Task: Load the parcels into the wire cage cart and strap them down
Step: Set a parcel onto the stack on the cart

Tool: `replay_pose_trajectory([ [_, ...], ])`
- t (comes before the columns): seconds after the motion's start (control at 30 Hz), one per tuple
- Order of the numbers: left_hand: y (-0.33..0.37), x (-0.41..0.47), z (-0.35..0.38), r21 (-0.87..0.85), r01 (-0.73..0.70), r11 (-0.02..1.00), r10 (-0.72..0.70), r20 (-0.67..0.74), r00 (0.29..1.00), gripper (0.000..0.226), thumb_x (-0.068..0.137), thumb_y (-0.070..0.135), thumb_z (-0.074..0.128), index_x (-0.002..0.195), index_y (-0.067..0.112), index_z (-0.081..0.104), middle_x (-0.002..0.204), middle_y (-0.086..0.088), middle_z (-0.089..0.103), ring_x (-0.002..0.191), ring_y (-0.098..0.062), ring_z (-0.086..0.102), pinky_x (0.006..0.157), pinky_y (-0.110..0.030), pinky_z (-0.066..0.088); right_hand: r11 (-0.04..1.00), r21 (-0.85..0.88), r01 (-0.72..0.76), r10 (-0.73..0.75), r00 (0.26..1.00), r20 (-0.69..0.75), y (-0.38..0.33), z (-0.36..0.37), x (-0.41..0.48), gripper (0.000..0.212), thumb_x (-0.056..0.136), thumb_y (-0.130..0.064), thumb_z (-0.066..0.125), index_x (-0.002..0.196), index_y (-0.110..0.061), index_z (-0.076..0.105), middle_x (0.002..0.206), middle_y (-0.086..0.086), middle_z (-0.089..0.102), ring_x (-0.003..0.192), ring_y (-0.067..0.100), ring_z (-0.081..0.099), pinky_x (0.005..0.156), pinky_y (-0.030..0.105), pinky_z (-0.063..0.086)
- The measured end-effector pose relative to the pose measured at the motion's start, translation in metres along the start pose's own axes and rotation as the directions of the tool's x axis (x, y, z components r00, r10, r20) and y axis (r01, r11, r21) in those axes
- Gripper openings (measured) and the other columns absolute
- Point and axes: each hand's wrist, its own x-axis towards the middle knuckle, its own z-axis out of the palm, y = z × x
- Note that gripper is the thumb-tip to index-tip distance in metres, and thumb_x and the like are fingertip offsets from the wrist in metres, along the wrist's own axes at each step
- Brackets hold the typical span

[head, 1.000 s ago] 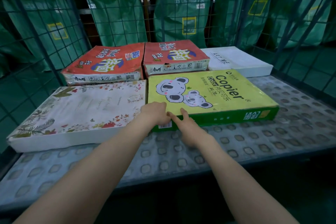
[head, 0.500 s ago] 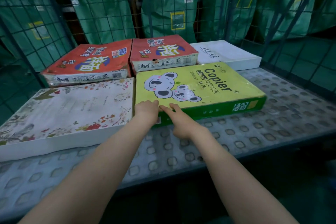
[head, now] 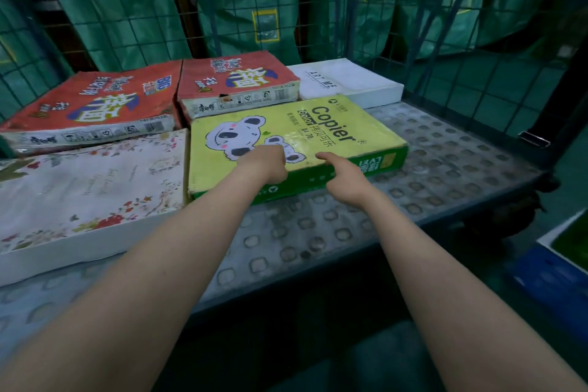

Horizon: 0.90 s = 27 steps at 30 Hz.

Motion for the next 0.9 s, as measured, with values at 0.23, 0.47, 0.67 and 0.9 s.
replay_pose_trajectory([
  [0.23,0.056,-0.003,0.002,-0.340,-0.127,0.932,0.119,-0.044,0.992,0.025,0.092,0.010,0.047,0.113,0.012,0.060,0.130,-0.010,0.053,0.086,-0.027,0.057,0.066,-0.026,0.039,0.975,0.181,-0.130,0.158,0.976,-0.151,0.034,-0.042,-0.016,0.060,0.086,0.011,0.040,0.138,-0.018,0.045,0.138,0.012,0.044,0.092,0.019,0.048,0.051,0.013,0.042],
  [0.47,0.103,0.000,-0.009,-0.588,-0.187,0.787,0.157,-0.102,0.982,0.022,0.092,0.012,0.047,0.102,0.011,0.066,0.117,-0.005,0.062,0.094,-0.026,0.058,0.062,-0.021,0.039,0.884,0.405,-0.236,0.329,0.927,-0.178,0.044,-0.078,-0.031,0.048,0.090,0.009,0.036,0.131,-0.011,0.049,0.106,0.004,0.052,0.081,0.019,0.053,0.056,0.026,0.041],
  [0.67,0.138,0.001,-0.032,-0.670,-0.155,0.726,0.190,-0.022,0.982,0.018,0.091,0.012,0.047,0.093,0.020,0.063,0.109,-0.005,0.063,0.093,-0.021,0.057,0.065,-0.022,0.043,0.788,0.525,-0.321,0.483,0.852,-0.204,0.042,-0.113,-0.035,0.039,0.093,0.002,0.034,0.123,-0.013,0.054,0.090,-0.003,0.053,0.075,0.015,0.055,0.073,0.035,0.047],
  [0.9,0.150,0.000,-0.090,-0.713,-0.070,0.698,0.196,0.096,0.976,0.019,0.093,0.010,0.045,0.093,0.017,0.062,0.080,0.004,0.056,0.066,-0.010,0.048,0.052,-0.022,0.037,0.647,0.646,-0.405,0.621,0.771,-0.139,-0.003,-0.152,-0.031,0.030,0.097,-0.005,0.039,0.120,-0.010,0.057,0.091,0.002,0.058,0.073,0.016,0.057,0.061,0.028,0.046],
])
